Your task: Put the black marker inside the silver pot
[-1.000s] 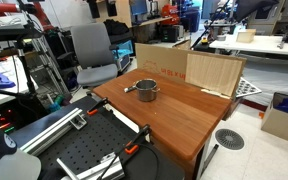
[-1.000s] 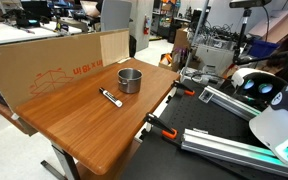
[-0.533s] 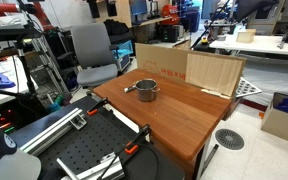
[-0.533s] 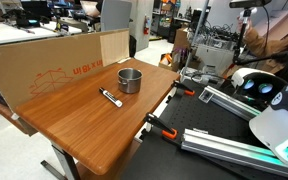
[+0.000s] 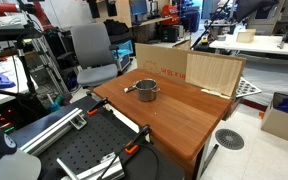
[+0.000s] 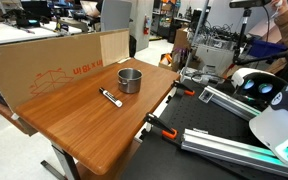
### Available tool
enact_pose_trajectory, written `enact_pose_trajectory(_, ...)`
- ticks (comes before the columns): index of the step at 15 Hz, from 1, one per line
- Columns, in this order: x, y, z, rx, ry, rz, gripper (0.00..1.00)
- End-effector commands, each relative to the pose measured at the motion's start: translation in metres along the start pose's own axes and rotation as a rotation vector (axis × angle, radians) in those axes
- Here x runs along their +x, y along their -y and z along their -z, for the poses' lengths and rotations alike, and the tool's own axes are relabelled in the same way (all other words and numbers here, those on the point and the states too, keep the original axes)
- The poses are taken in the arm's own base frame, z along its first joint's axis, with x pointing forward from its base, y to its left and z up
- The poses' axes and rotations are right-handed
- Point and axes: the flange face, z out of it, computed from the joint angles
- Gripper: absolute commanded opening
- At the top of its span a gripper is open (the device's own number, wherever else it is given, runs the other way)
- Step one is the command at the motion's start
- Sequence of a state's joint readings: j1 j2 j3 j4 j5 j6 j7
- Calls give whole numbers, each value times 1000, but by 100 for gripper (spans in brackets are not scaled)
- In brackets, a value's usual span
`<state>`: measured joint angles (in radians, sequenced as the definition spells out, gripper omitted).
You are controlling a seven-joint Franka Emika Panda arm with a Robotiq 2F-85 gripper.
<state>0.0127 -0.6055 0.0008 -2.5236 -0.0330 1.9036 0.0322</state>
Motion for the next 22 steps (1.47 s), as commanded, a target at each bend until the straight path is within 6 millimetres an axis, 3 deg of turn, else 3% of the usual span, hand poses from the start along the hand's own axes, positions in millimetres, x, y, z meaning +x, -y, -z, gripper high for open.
enact_pose_trajectory(1,0,0,1,0,1,0,100)
enact_pose_trajectory(5,3,-1,0,14,-28,-5,100)
enact_pose_trajectory(8,14,0,-13,75,-39,-27,100)
enact_pose_trajectory(14,47,38,-70,152,-66,-5,100)
enact_pose_trajectory(22,85,84,-140,167,54,53,100)
